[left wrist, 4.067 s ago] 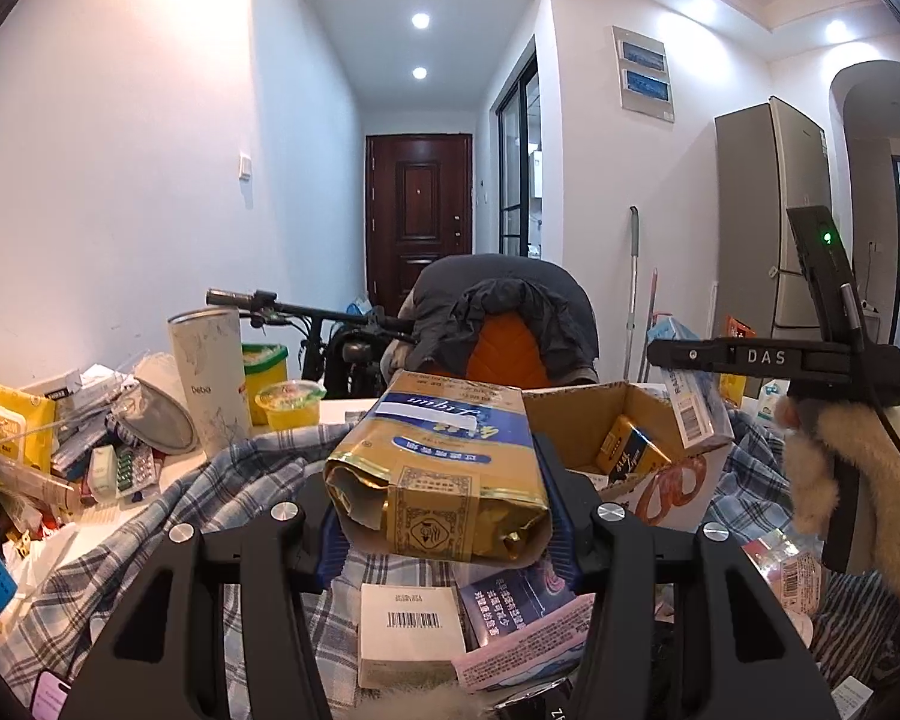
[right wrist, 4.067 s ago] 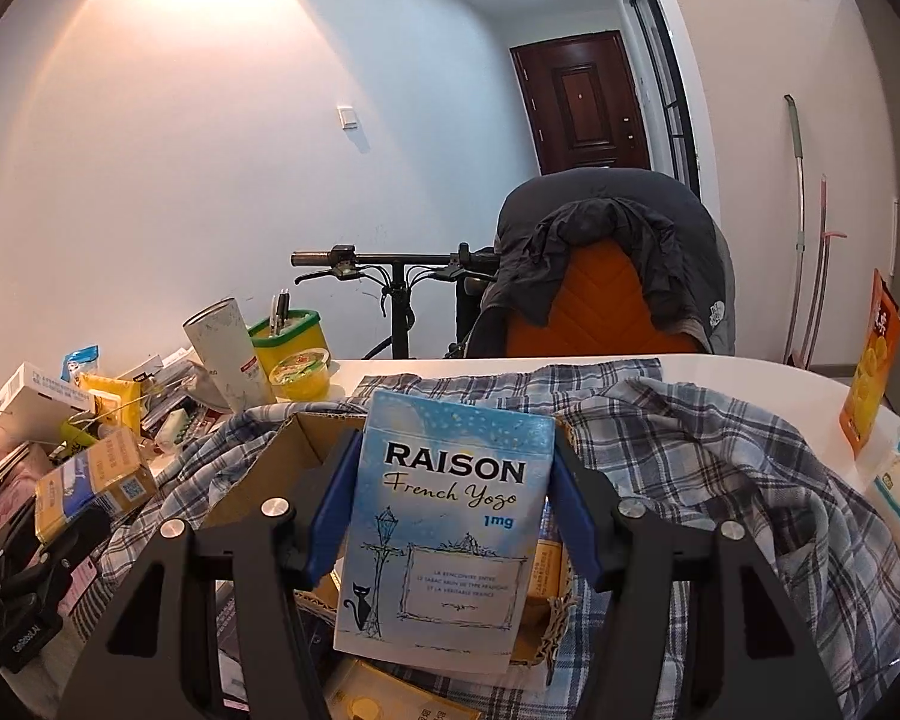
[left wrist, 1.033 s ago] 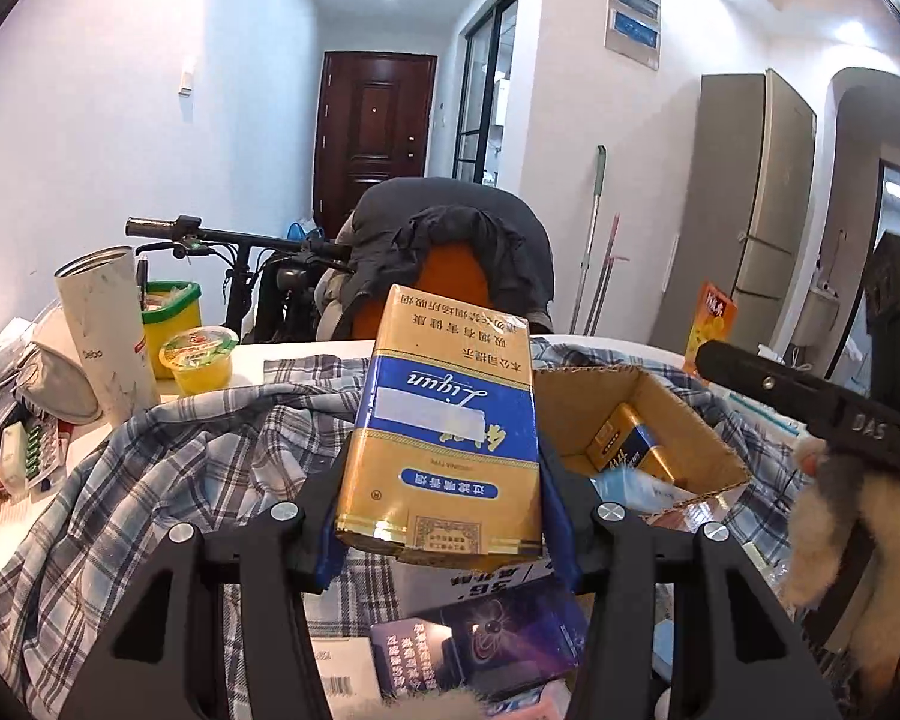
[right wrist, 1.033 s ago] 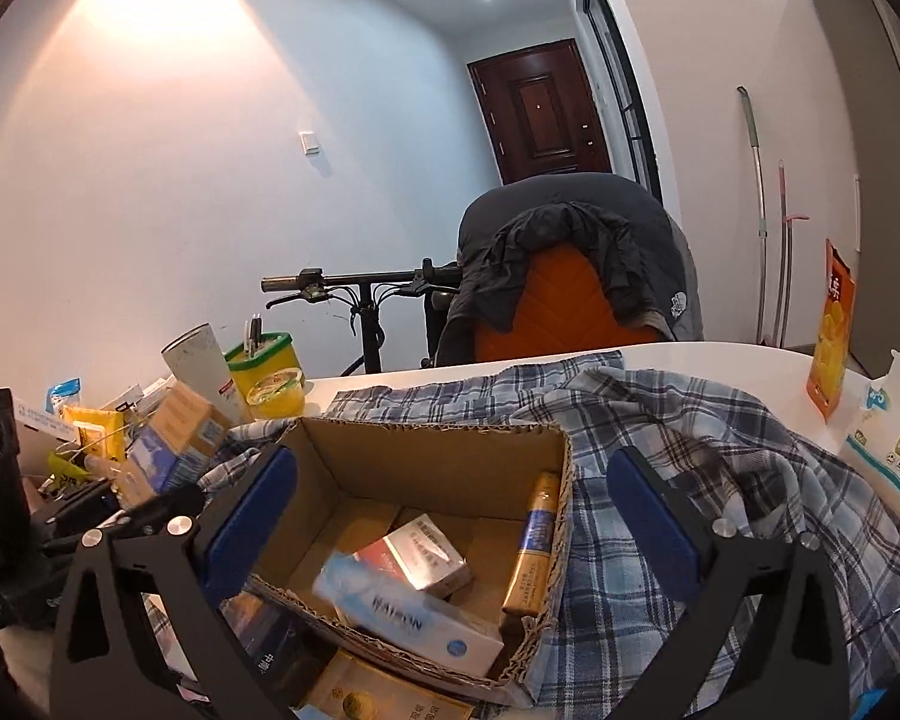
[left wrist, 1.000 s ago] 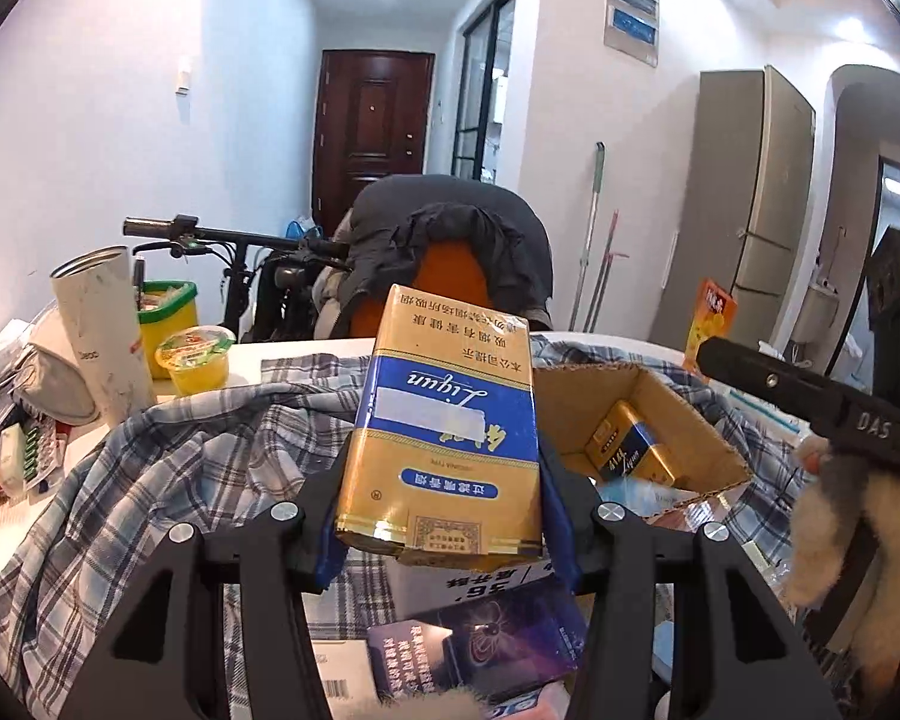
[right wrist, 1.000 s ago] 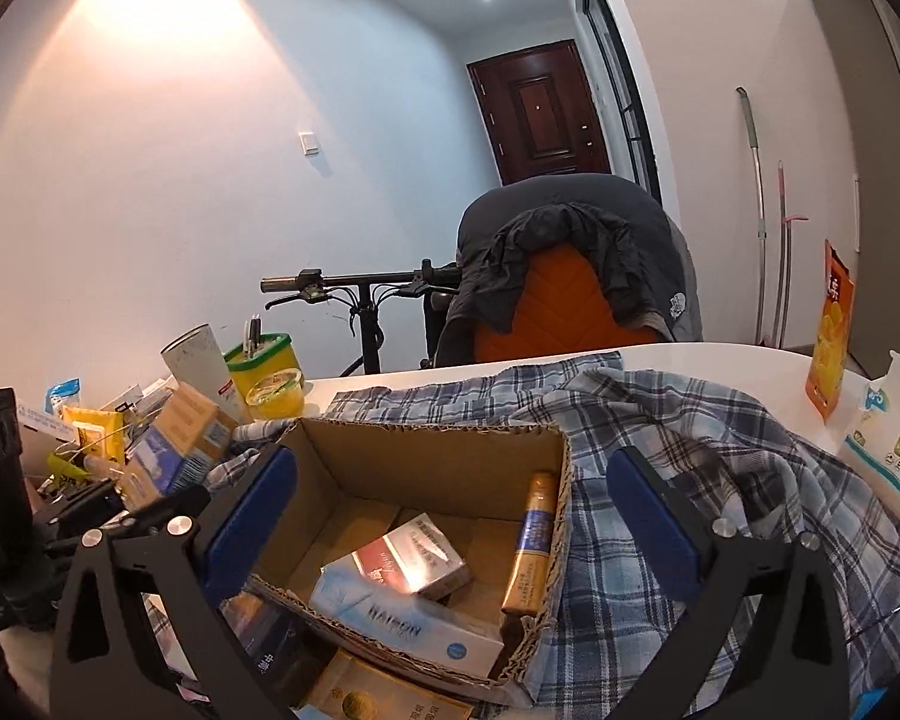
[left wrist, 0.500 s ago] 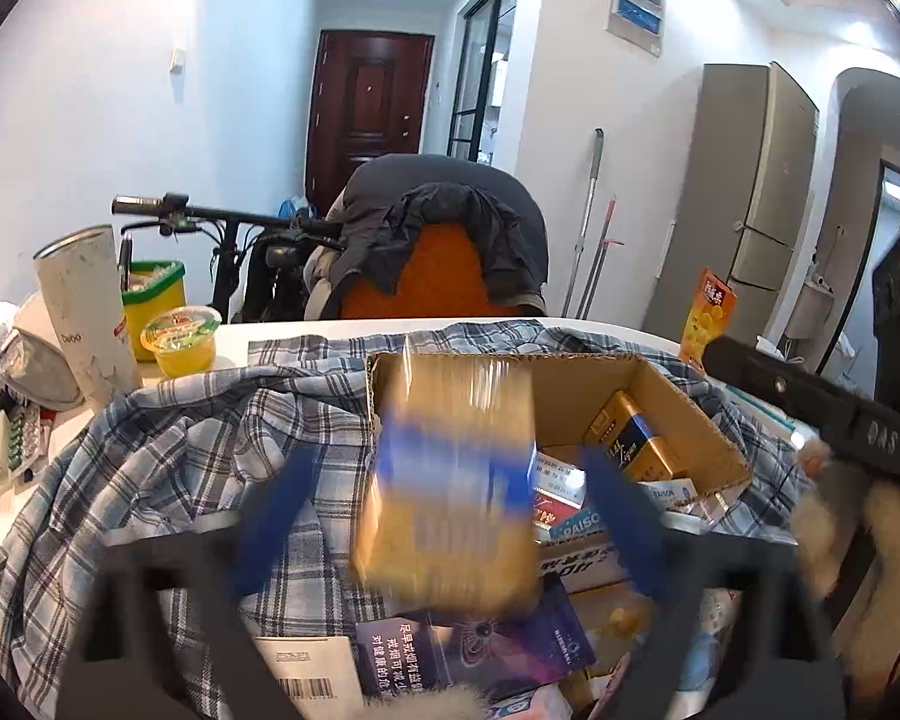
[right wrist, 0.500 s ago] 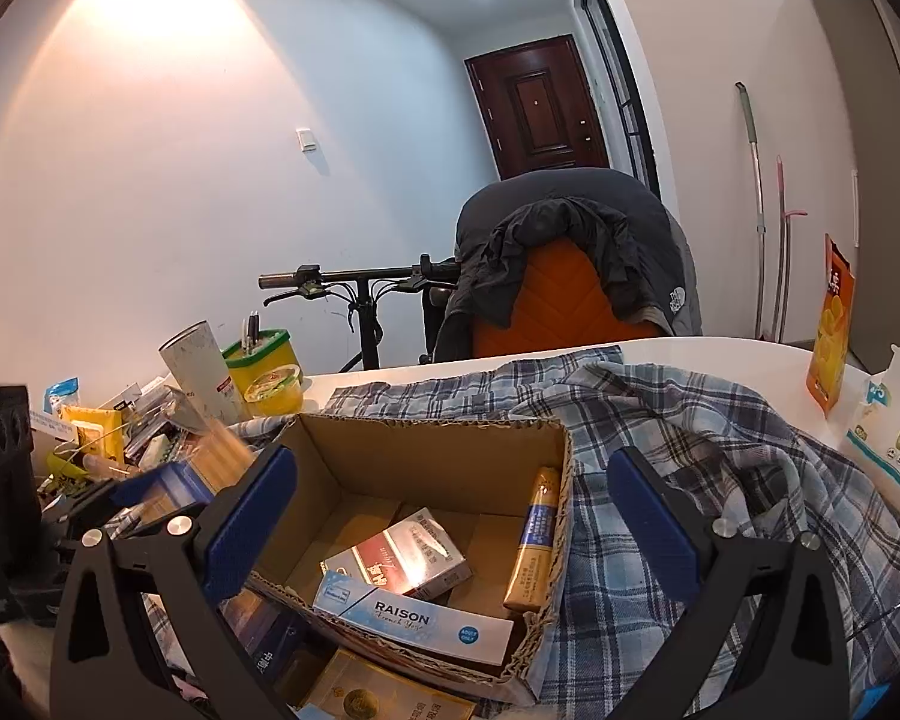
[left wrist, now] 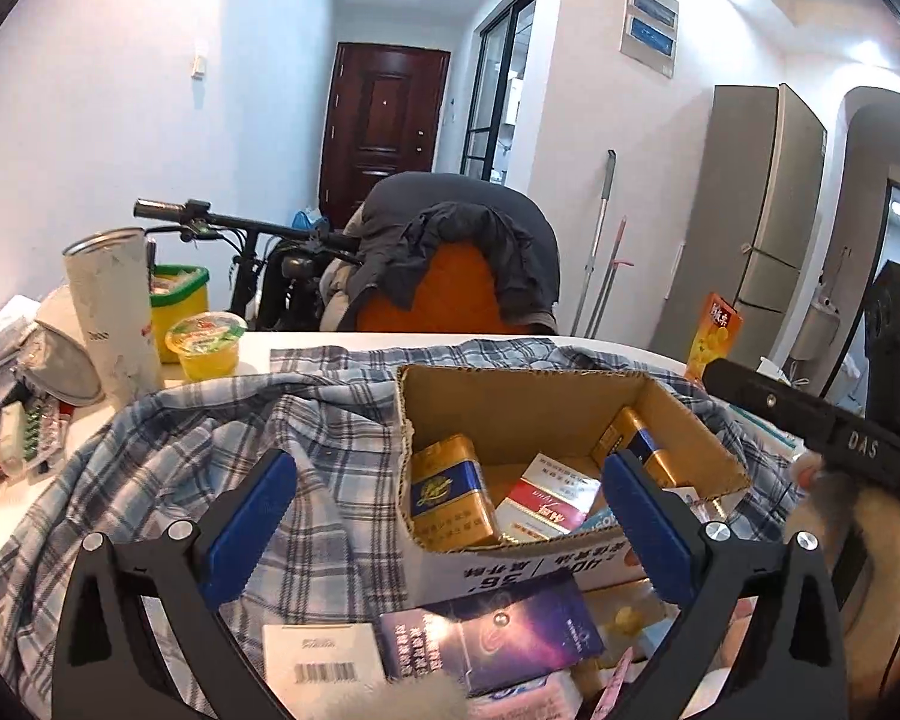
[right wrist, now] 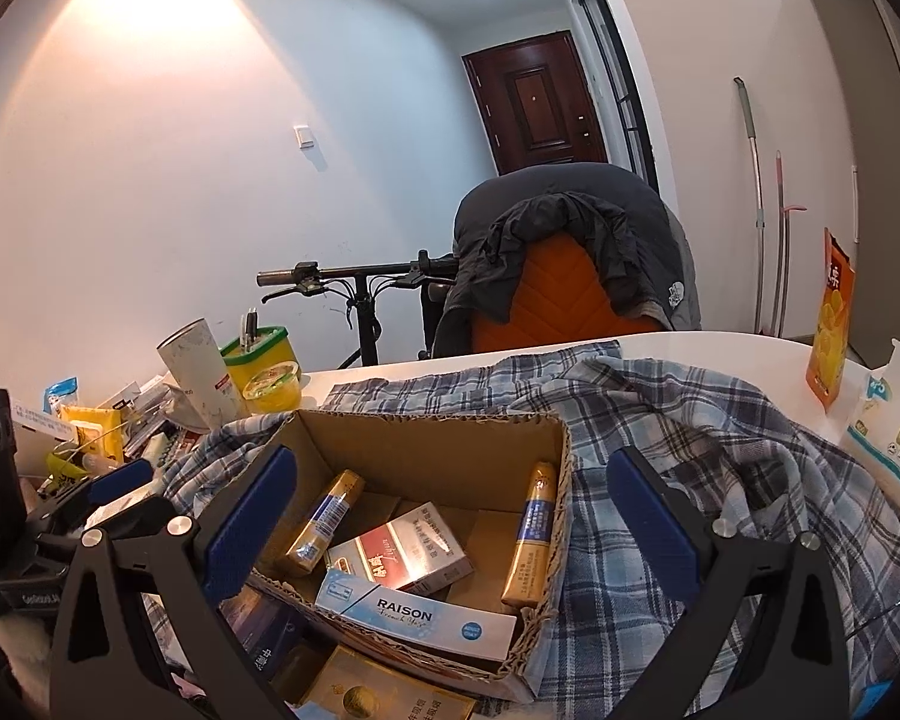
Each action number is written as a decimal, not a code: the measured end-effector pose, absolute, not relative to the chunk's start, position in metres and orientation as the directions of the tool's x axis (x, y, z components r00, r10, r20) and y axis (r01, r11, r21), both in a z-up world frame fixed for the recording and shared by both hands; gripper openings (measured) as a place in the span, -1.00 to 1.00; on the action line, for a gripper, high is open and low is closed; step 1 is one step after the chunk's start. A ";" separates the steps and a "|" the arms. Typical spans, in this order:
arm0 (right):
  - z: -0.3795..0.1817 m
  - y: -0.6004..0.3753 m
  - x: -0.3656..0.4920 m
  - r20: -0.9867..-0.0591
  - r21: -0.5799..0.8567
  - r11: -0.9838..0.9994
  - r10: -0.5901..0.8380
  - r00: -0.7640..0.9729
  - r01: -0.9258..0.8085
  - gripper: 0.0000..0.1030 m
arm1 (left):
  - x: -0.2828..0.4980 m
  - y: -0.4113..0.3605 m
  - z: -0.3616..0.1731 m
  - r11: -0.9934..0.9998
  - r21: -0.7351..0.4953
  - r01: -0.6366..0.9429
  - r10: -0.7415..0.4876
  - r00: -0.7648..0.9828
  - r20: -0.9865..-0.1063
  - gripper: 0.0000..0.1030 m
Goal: Organize objects
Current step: 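Drop the gold Liqun pack into the cardboard box by opening the left gripper, then grasp the white barcode box with the left gripper and lift it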
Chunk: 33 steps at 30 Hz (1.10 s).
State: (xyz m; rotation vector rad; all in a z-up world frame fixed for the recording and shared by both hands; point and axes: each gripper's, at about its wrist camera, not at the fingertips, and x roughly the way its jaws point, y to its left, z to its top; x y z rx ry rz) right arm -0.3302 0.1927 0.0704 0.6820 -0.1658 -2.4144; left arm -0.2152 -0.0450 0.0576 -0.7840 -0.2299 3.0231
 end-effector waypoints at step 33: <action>0.067 0.187 -0.330 -0.459 0.250 -0.810 -0.581 -0.672 0.530 1.00 | -0.222 -0.104 0.018 -0.957 -0.277 0.083 0.165 -0.630 -0.759 1.00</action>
